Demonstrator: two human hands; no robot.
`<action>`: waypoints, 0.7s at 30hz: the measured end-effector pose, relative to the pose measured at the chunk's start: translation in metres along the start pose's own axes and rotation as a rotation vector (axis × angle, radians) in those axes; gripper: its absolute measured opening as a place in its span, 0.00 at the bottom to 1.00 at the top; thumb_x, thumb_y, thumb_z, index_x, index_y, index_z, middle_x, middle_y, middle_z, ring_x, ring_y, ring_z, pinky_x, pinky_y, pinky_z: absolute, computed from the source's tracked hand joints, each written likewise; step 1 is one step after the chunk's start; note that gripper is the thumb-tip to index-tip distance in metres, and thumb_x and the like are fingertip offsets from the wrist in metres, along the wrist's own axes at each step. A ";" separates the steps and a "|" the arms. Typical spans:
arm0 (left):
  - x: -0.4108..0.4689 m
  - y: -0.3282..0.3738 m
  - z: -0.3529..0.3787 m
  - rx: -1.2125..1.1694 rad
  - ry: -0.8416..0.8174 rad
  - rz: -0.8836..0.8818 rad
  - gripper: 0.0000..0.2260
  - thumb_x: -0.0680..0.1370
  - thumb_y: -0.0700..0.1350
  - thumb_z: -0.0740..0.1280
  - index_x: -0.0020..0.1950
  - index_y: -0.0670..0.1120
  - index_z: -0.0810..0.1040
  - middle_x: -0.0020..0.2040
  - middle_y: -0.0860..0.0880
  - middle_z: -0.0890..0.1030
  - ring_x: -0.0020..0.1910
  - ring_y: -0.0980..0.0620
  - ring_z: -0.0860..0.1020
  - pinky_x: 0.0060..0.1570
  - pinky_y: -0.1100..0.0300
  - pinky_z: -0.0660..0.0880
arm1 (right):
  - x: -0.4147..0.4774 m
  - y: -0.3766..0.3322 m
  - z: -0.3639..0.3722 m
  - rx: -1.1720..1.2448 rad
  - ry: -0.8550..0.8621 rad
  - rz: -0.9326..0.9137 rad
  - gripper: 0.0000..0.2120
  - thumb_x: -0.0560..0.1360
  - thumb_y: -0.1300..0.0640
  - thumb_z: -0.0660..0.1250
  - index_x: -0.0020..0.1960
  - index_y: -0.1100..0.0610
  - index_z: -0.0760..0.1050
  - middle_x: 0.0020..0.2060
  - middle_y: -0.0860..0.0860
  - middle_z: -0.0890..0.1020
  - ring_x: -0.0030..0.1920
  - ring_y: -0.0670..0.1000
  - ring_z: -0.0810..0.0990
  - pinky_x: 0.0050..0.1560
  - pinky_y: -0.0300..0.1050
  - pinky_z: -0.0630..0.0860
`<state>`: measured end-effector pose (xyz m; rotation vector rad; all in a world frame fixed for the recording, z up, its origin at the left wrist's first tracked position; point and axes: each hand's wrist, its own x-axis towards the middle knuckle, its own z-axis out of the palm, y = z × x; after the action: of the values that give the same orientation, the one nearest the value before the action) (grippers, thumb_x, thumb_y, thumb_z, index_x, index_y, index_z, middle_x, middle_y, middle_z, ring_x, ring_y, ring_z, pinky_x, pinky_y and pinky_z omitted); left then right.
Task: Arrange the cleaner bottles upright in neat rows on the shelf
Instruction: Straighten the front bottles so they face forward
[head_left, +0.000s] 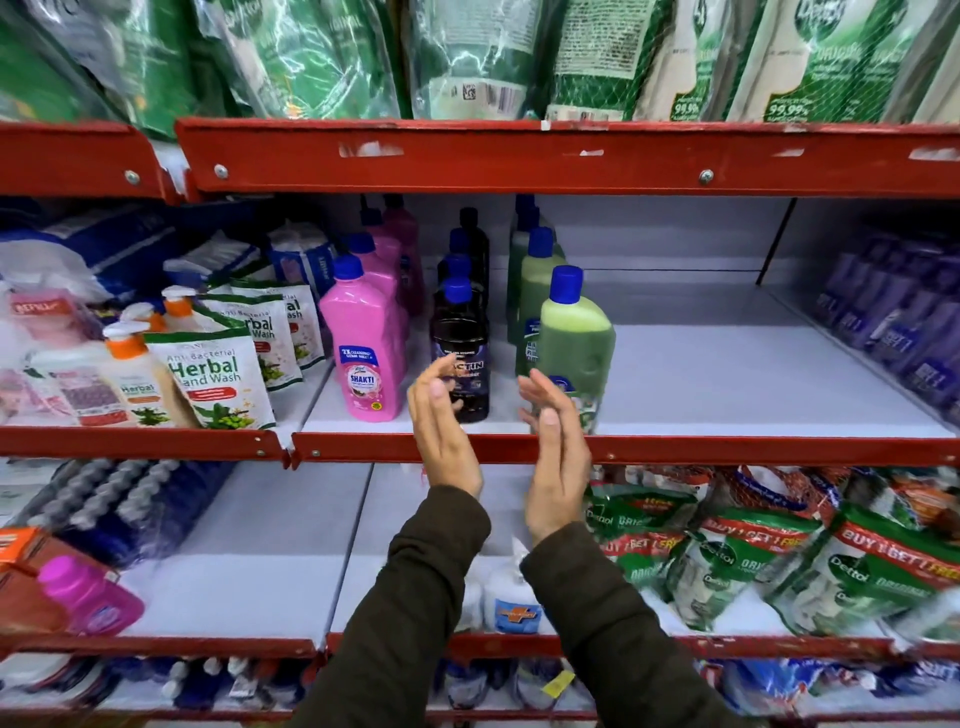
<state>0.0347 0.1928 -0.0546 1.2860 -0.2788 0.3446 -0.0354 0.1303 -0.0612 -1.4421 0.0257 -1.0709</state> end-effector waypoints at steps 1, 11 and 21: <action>0.005 0.001 -0.004 0.005 -0.006 -0.014 0.21 0.79 0.62 0.49 0.63 0.56 0.74 0.64 0.49 0.75 0.64 0.50 0.74 0.66 0.43 0.71 | 0.000 0.002 0.010 0.021 -0.035 0.046 0.20 0.82 0.51 0.53 0.71 0.55 0.72 0.67 0.52 0.78 0.69 0.51 0.75 0.69 0.51 0.72; 0.055 0.014 -0.021 -0.072 -0.348 -0.255 0.31 0.77 0.66 0.47 0.76 0.54 0.62 0.76 0.52 0.67 0.74 0.56 0.66 0.76 0.48 0.61 | 0.042 0.017 0.065 0.016 -0.102 0.315 0.29 0.80 0.40 0.51 0.78 0.52 0.62 0.76 0.49 0.67 0.77 0.46 0.64 0.80 0.53 0.58; 0.035 0.023 -0.056 -0.027 -0.364 -0.214 0.26 0.80 0.63 0.46 0.72 0.56 0.69 0.71 0.46 0.74 0.68 0.51 0.73 0.65 0.58 0.72 | 0.015 0.003 0.052 0.017 0.013 0.287 0.22 0.84 0.47 0.47 0.72 0.50 0.71 0.71 0.51 0.76 0.71 0.49 0.73 0.75 0.56 0.67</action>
<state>0.0578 0.2562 -0.0349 1.3343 -0.4470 -0.0776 0.0061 0.1610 -0.0437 -1.3689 0.2262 -0.8422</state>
